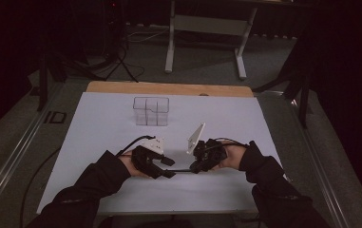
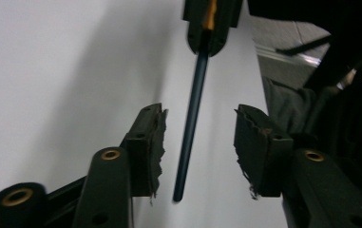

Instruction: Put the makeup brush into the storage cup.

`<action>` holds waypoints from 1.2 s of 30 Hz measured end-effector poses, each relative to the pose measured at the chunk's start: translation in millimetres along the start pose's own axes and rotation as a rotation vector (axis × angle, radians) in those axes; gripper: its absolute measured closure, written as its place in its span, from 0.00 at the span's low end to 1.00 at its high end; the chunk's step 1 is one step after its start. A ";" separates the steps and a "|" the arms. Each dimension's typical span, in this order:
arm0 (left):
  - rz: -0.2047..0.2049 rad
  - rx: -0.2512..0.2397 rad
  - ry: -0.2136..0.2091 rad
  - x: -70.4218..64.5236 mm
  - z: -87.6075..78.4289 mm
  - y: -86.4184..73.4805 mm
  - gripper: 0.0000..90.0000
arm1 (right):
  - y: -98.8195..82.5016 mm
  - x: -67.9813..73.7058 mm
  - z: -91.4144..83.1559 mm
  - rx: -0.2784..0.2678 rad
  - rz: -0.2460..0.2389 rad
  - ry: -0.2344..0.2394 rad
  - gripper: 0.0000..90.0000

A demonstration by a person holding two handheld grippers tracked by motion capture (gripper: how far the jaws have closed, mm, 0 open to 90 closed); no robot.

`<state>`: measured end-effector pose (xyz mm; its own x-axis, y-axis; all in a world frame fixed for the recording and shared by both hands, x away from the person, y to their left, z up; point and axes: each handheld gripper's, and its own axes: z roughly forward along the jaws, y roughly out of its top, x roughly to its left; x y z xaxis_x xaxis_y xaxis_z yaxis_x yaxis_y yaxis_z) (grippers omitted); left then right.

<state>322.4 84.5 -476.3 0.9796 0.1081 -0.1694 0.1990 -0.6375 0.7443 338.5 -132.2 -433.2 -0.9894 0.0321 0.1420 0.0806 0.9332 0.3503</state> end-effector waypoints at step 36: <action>0.095 0.070 0.010 4.2 15.1 6.3 0.94 | 2.1 -0.2 -15.8 -0.082 0.014 -0.070 0.79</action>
<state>327.4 69.4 -482.1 0.9943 0.0519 -0.0932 0.1029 -0.6967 0.7099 340.7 -135.8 -417.9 -0.9939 0.0726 0.0834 0.1013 0.9000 0.4240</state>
